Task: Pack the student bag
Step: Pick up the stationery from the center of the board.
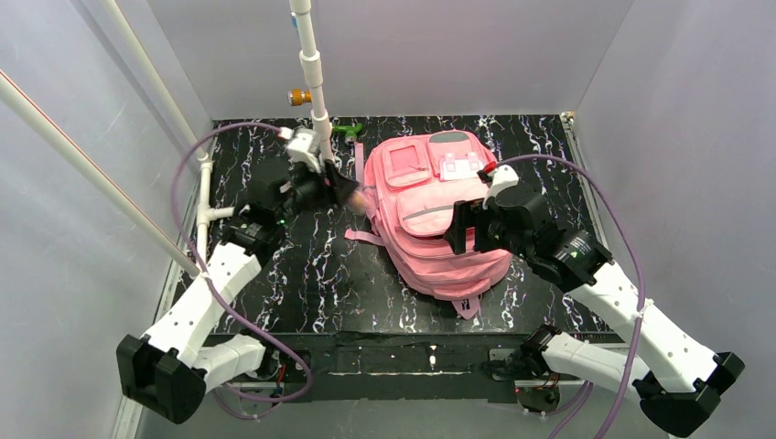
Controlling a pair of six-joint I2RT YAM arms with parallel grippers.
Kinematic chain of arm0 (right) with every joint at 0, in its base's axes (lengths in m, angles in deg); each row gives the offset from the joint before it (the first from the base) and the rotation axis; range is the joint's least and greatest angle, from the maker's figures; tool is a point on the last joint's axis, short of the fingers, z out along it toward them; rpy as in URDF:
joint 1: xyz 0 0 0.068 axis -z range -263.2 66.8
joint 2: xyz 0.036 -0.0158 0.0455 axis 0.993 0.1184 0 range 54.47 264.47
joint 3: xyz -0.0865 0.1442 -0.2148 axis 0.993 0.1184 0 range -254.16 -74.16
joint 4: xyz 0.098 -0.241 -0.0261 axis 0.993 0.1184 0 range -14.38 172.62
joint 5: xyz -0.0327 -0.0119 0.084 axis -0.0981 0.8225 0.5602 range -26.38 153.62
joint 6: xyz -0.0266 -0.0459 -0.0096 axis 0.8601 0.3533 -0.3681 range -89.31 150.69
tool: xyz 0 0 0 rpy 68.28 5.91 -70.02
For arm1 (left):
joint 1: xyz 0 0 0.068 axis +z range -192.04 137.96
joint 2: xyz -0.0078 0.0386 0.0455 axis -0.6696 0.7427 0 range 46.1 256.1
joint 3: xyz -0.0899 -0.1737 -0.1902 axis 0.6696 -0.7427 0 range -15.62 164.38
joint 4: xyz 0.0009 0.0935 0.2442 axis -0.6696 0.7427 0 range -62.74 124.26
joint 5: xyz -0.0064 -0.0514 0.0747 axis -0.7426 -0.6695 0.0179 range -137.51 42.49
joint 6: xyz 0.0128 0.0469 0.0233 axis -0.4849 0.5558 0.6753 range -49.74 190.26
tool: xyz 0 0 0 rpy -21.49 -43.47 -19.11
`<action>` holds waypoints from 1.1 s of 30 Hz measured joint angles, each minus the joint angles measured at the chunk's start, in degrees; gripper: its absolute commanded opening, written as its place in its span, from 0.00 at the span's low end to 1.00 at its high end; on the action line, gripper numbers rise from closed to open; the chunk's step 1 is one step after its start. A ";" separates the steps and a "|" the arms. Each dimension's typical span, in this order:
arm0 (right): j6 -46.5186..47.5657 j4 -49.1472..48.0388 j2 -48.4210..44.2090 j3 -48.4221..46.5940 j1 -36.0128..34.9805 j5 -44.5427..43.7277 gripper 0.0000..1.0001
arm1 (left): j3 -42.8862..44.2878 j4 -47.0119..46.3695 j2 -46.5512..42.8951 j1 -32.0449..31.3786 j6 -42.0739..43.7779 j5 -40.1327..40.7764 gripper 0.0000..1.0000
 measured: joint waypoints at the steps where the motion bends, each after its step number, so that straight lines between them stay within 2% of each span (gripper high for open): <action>1: 0.37 -0.94 -0.02 0.07 0.00 2.60 0.94 | 0.09 -0.83 0.68 -1.81 -0.98 -4.85 0.00; 4: 0.61 -5.38 -0.90 0.48 0.09 11.30 0.95 | 3.45 -2.95 5.46 -8.94 -3.48 -19.82 0.00; 7: 0.52 -10.21 -2.60 1.29 0.11 20.35 0.95 | 7.91 -7.21 11.45 -13.07 -7.54 -30.58 0.00; 11: 0.52 -13.73 -4.35 1.33 0.09 26.97 0.93 | 8.57 -13.22 14.40 -13.05 -13.44 -36.94 0.00; 18: 0.48 -15.80 -4.35 1.97 0.11 30.42 0.83 | 8.87 -25.86 20.65 -13.51 -26.84 -46.77 0.00; 23: -0.09 -17.62 -4.20 3.93 0.20 31.28 0.78 | 8.92 -29.51 22.45 -15.17 -32.11 -50.34 0.00; 26: -1.01 -19.21 -4.63 5.46 0.20 31.78 0.63 | 10.01 -30.71 22.82 -16.52 -33.73 -51.21 0.00; 29: -2.14 -20.44 -5.60 6.69 0.07 32.30 0.33 | 11.47 -31.58 23.82 -17.66 -33.90 -51.25 0.00; 30: -2.47 -20.33 -6.12 6.80 0.02 31.95 0.21 | 11.82 -32.00 24.35 -17.75 -34.51 -51.49 0.09; 31: -2.69 -20.35 -6.71 7.08 0.04 31.50 0.08 | 12.22 -32.11 24.70 -17.88 -34.77 -51.49 0.27; 32: -3.04 -20.37 -7.26 7.39 0.07 31.01 0.01 | 12.70 -32.22 25.20 -18.01 -35.04 -51.60 0.36; 33: -2.95 -20.22 -7.72 7.52 0.07 30.42 0.01 | 12.90 -32.41 25.46 -18.05 -34.97 -51.54 0.47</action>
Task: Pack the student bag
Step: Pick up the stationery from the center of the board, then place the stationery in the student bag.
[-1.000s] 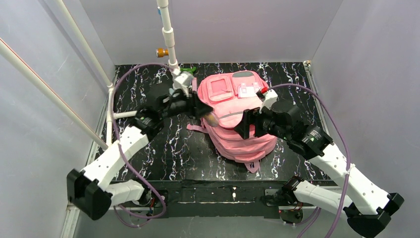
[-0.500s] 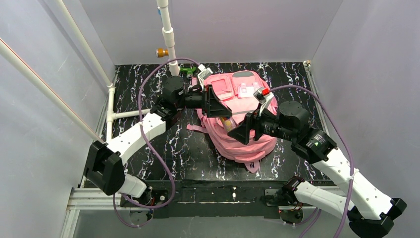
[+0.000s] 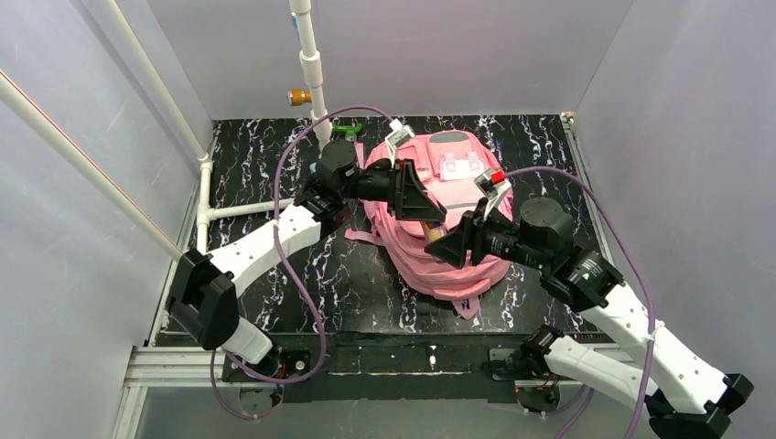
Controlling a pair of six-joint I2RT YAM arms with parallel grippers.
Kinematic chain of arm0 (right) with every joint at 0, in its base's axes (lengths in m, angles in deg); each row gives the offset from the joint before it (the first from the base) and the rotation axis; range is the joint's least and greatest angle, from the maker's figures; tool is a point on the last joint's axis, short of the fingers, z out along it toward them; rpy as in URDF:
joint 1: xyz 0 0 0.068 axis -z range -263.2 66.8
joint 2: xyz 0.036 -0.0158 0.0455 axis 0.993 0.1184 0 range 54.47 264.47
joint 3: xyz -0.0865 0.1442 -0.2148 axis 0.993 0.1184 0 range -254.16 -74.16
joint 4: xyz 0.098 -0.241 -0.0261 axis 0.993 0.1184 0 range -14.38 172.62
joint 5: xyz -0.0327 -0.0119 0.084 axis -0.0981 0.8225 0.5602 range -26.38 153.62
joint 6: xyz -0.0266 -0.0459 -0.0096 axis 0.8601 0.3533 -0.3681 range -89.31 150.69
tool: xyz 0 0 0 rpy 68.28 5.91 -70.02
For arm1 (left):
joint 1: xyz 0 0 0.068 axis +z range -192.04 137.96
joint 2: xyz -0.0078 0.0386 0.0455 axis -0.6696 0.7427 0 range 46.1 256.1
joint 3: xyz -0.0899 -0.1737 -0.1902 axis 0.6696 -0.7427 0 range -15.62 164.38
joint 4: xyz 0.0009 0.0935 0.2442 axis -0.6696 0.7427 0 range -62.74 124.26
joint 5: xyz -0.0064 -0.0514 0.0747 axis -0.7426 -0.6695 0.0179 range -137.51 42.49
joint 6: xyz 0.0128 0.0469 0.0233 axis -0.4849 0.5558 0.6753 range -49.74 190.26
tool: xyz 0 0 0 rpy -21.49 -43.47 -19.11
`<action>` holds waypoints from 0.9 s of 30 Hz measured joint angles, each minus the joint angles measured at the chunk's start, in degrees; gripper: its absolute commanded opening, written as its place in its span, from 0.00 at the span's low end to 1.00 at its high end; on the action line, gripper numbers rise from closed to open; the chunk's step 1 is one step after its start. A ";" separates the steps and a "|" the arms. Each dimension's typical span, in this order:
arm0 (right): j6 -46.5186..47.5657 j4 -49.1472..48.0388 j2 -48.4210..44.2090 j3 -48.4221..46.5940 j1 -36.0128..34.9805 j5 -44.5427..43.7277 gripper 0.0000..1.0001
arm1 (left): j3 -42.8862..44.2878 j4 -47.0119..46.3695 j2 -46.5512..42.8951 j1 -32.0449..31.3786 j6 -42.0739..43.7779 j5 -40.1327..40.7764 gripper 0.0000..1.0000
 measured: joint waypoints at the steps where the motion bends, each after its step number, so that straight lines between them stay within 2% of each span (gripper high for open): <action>1: -0.20 0.57 -0.48 0.02 -0.04 -0.98 0.01 | 0.07 -0.11 0.20 -0.22 0.09 0.33 0.63; 3: -0.44 2.49 -1.46 -0.13 -0.31 -3.87 0.01 | 0.00 0.13 0.09 -0.70 1.73 2.14 0.80; 7: -2.54 13.60 -2.40 -2.56 -0.24 -15.47 0.01 | -3.43 3.69 -3.91 -0.68 11.04 11.28 0.90; 10: -5.51 23.19 -2.58 -3.96 0.15 -24.26 0.01 | -6.84 6.43 -8.48 -0.81 20.00 20.22 0.89; 12: -7.13 27.52 -2.97 -3.98 0.17 -26.99 0.01 | -7.76 7.87 -10.16 -1.73 26.58 25.77 0.88; 16: -10.10 33.16 -4.63 -3.69 0.17 -28.98 0.01 | -8.94 11.30 -10.23 -8.52 43.74 39.08 0.86; 20: -11.69 33.64 -5.62 -1.90 0.17 -28.52 0.01 | -10.23 14.45 -7.23 -15.52 57.48 48.26 0.83; 27: -13.88 29.27 -3.48 5.16 0.17 -23.93 0.01 | -10.27 16.06 -1.25 -18.49 71.97 58.99 0.79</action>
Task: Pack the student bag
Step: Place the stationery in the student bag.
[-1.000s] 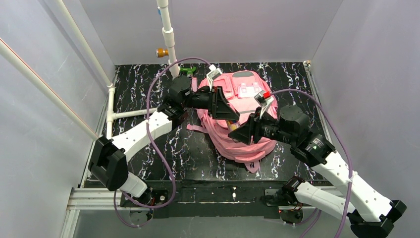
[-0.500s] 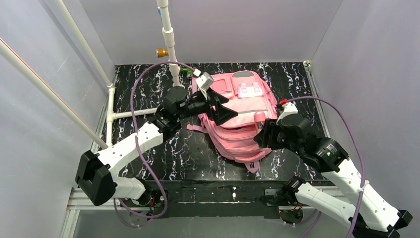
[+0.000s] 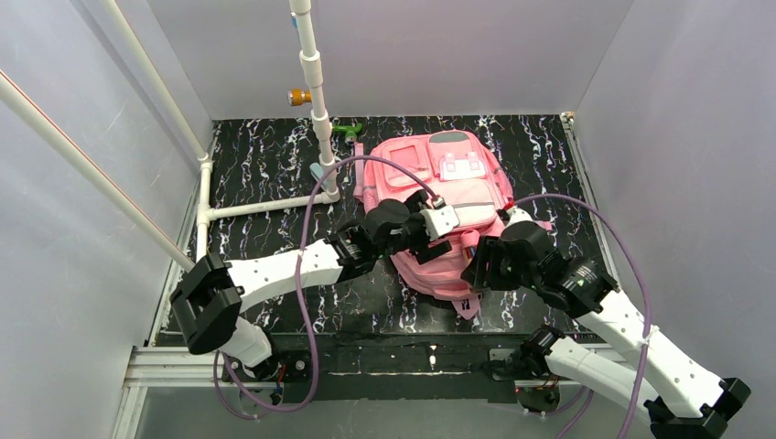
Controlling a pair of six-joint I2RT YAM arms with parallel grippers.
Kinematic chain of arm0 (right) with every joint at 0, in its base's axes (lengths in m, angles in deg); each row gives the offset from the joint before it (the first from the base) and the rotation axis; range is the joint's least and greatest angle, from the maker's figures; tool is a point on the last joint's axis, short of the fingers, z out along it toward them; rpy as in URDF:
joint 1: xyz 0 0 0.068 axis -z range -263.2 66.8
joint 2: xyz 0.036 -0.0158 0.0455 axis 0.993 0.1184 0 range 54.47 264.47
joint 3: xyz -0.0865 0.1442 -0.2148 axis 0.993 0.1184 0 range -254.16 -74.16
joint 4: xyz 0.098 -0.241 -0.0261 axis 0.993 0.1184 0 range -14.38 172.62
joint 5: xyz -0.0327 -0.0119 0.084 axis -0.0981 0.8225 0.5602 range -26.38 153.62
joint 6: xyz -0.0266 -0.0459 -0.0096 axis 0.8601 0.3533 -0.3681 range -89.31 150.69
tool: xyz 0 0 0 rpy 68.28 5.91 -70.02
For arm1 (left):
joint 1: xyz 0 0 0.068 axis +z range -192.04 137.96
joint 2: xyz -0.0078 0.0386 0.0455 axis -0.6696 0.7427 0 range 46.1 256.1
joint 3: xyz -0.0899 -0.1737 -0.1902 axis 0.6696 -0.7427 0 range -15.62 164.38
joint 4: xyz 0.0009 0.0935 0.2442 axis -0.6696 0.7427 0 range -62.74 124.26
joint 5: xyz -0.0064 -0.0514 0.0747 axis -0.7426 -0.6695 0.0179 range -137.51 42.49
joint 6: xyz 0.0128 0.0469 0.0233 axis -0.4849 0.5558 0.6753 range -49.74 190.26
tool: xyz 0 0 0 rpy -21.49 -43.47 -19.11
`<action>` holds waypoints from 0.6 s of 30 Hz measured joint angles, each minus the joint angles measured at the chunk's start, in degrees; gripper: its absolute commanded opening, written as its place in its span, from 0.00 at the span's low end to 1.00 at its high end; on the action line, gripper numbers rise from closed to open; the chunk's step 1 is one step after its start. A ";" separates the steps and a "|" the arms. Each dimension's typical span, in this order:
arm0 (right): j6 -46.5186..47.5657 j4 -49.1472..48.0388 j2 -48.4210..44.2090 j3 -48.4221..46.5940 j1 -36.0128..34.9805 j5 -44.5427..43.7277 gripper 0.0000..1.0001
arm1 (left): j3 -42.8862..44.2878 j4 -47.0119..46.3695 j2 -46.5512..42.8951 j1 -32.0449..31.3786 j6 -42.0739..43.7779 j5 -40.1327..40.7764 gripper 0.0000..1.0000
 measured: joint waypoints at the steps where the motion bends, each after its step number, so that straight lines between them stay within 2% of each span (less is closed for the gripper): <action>1: -0.39 -0.61 0.13 0.74 0.00 0.48 0.01 | 0.02 -0.07 0.74 -0.24 1.42 1.03 0.79; 3: -1.14 -2.05 0.13 1.81 0.02 1.68 0.01 | 0.22 -0.17 1.79 -0.72 3.63 2.47 0.76; 7: -2.67 -5.66 0.07 3.10 0.00 3.87 0.01 | 1.27 -0.15 3.10 -1.38 6.38 6.23 0.52; 12: -6.01 -9.70 -0.11 5.03 0.00 5.07 0.01 | 3.37 0.07 4.02 -1.49 6.88 10.25 0.34; 16: -12.46 -16.11 -2.75 8.98 0.00 4.11 0.01 | 3.80 0.74 4.00 -1.60 5.77 10.49 0.19; 18: -16.46 -20.11 -4.57 11.85 0.00 2.84 0.01 | 4.17 1.25 3.98 -1.60 4.63 10.23 0.08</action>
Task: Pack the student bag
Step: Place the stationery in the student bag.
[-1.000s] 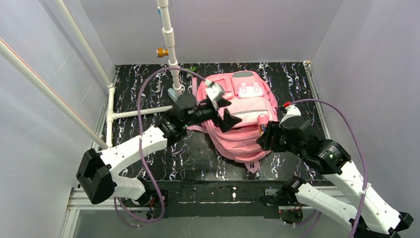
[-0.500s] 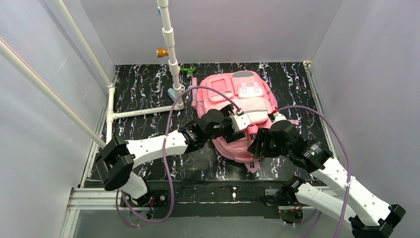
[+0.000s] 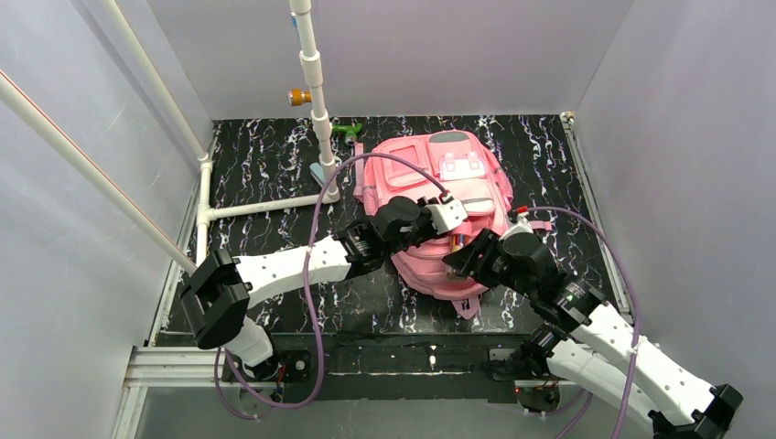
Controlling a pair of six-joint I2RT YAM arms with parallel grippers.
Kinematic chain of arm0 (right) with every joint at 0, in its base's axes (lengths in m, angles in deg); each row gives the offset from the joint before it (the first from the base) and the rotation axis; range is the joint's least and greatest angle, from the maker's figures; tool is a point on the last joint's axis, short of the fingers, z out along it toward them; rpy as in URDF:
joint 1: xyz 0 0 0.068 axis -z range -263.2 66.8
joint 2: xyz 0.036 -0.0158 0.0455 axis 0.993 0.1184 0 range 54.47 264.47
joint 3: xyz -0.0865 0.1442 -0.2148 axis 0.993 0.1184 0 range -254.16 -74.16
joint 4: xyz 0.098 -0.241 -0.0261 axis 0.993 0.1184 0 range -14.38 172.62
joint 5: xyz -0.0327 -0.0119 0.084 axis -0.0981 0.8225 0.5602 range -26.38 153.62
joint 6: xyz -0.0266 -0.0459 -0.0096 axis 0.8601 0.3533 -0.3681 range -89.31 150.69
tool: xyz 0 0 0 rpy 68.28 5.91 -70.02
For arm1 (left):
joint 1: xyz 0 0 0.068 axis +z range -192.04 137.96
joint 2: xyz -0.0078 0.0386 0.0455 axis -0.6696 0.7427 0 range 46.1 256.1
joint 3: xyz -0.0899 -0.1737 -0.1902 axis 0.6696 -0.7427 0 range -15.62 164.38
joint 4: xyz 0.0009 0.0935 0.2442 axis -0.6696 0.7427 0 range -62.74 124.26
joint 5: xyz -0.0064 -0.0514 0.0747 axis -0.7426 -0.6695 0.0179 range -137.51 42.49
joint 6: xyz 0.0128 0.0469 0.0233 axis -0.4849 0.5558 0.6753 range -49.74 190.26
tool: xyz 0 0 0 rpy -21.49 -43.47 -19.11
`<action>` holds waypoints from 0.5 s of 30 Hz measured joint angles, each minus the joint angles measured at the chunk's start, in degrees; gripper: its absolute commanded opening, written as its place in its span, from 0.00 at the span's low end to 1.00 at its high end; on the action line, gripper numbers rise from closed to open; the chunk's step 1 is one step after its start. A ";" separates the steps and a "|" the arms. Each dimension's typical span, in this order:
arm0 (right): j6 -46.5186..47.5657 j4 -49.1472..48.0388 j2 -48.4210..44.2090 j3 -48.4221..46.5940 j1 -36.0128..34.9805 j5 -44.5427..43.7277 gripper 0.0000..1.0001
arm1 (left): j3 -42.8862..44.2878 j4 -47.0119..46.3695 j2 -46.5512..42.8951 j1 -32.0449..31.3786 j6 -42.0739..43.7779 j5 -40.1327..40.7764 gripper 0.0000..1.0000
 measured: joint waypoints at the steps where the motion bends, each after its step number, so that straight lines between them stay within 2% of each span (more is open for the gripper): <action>1: -2.25 -2.56 -0.85 1.68 0.00 -0.87 0.01 | 0.07 0.20 -0.09 0.00 -0.57 -0.15 0.04; 3: -6.56 -8.07 -1.79 5.16 0.02 -3.02 0.01 | 0.20 0.66 -0.46 0.02 -1.66 -0.28 0.00; 9: -12.79 -19.02 2.10 8.31 0.44 -7.21 0.01 | 1.07 2.99 -1.40 0.50 -4.94 -1.14 0.00; 12: -14.32 -23.02 4.46 8.92 0.72 -7.41 0.09 | 1.22 3.74 -1.84 1.40 -6.38 -1.79 0.00; 15: -14.80 -24.81 6.67 8.92 0.81 -8.35 0.09 | 1.53 4.48 -1.90 1.95 -7.61 -2.29 0.00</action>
